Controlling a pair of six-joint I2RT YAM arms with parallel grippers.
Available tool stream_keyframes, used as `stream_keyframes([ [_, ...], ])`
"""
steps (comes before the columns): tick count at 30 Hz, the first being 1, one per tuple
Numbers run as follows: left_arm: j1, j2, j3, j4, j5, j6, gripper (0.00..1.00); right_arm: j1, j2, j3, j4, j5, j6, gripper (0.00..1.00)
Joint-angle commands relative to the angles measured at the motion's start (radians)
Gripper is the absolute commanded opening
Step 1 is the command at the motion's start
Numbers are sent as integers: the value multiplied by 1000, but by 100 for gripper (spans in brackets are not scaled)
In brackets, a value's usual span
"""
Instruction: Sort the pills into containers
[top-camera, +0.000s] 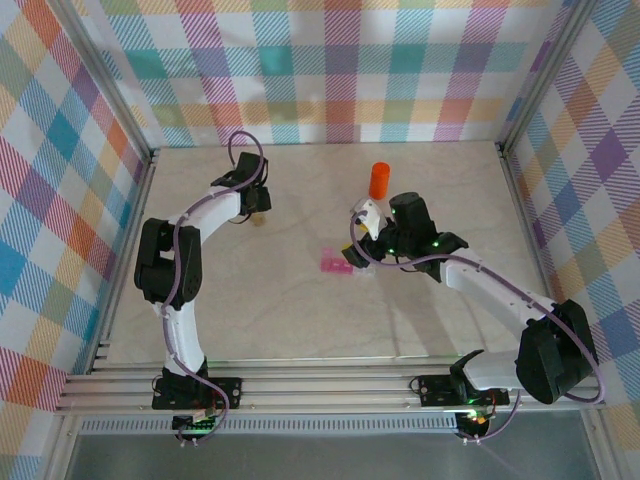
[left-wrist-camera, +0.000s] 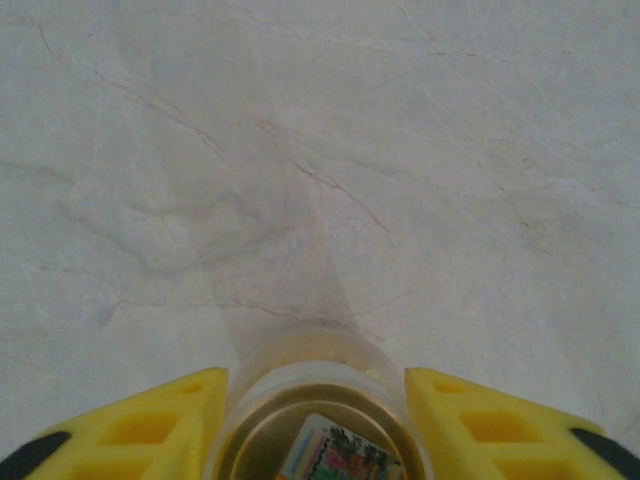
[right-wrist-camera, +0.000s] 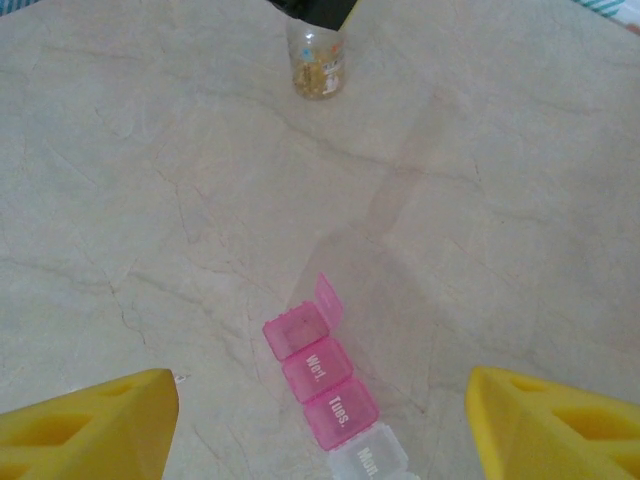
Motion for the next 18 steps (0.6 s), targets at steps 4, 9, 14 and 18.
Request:
stream_keyframes([
  [4, -31, -62, -28, -41, -76, 44, 30, 7, -41, -12, 14, -22, 31, 76],
  [9, -60, -189, -122, -51, -82, 65, 27, 8, -78, -20, -2, 14, 91, 75],
  [14, -120, -399, -301, -30, 51, 95, 28, 8, -134, -40, -29, 94, 204, 75],
  [18, -201, -540, -448, 18, 126, 130, 30, 8, -165, -88, -8, 104, 251, 75],
])
